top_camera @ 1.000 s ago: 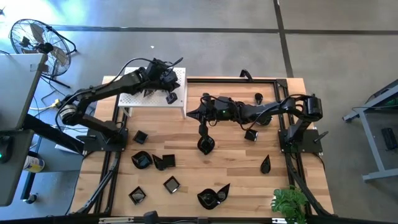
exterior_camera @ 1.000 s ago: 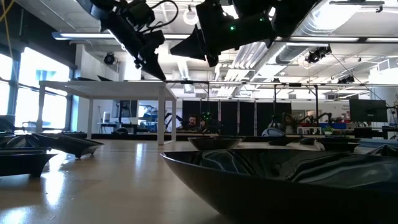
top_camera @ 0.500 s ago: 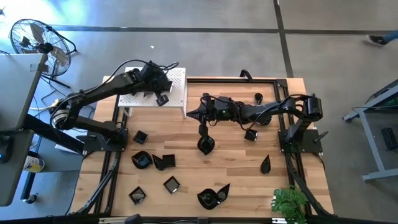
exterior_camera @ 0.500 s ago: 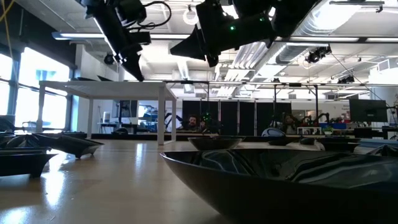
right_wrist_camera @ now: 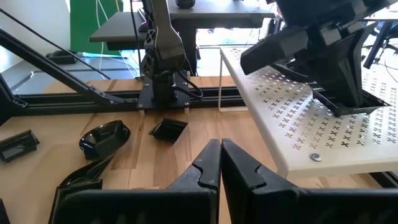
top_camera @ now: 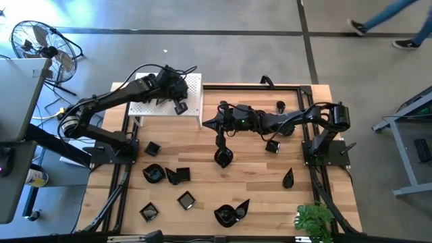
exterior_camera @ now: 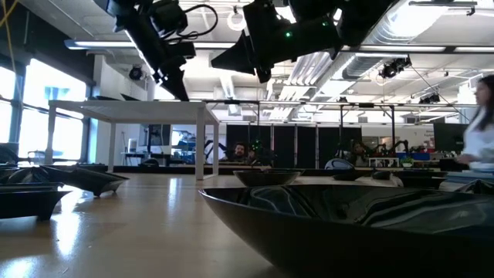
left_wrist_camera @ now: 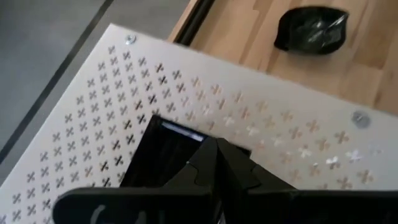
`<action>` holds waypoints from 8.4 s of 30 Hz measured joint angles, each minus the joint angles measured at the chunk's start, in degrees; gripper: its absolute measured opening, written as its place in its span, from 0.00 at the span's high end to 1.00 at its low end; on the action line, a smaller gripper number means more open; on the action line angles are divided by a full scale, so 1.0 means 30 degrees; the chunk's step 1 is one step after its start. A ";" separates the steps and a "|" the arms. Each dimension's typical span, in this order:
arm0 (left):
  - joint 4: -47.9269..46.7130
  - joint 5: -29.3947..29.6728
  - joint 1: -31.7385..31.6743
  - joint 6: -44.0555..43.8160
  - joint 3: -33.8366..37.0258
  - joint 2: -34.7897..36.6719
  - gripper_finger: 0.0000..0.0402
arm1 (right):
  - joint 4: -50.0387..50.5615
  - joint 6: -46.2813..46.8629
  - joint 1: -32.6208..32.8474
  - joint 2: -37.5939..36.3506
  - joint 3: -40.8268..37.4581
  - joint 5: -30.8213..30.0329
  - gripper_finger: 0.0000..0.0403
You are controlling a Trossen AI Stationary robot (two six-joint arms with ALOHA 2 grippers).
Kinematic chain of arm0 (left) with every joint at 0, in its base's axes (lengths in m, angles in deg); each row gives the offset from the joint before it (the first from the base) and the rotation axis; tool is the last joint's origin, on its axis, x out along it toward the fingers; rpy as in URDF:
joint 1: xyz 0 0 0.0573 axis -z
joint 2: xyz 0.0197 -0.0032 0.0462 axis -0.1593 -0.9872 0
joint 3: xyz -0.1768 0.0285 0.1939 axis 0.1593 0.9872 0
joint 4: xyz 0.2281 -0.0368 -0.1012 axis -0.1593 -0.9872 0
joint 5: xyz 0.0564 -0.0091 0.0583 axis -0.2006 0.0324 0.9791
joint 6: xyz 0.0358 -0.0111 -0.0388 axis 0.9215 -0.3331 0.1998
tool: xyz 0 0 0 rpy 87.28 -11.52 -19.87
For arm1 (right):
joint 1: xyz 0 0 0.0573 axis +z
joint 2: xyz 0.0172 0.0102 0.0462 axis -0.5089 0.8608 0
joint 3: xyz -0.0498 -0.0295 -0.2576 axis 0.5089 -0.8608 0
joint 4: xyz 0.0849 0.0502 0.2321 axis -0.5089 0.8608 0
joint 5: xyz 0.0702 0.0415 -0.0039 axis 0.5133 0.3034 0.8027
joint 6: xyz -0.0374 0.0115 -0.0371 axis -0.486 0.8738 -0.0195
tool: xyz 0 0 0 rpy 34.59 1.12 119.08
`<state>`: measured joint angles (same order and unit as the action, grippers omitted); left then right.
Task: Pick & Place Mini shaped plates
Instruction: Put the black square plate on the shelf, then stack the black leaf shaped plate on top of the black leaf shaped plate on the shelf
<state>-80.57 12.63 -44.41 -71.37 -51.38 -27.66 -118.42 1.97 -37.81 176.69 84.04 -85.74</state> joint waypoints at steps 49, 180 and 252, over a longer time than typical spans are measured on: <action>2.4474 0.1569 1.1044 -0.5403 1.2993 0.2980 1.00 | -0.0201 0.2601 0.1183 -0.8229 -1.0322 -0.4432 0.85; 2.3504 -0.0875 1.1009 -0.4682 1.3147 0.1800 1.00 | 1.1771 1.5009 0.2855 0.1654 -0.1654 -0.0127 0.89; 1.3784 0.5402 1.1300 -1.5166 0.7271 0.2943 0.90 | 0.2673 0.6839 0.4452 -0.2776 -0.1639 -1.5799 1.00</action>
<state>-39.21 28.84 -10.51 -116.87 -29.57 -18.83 -110.40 22.49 -24.46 168.36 79.12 -133.14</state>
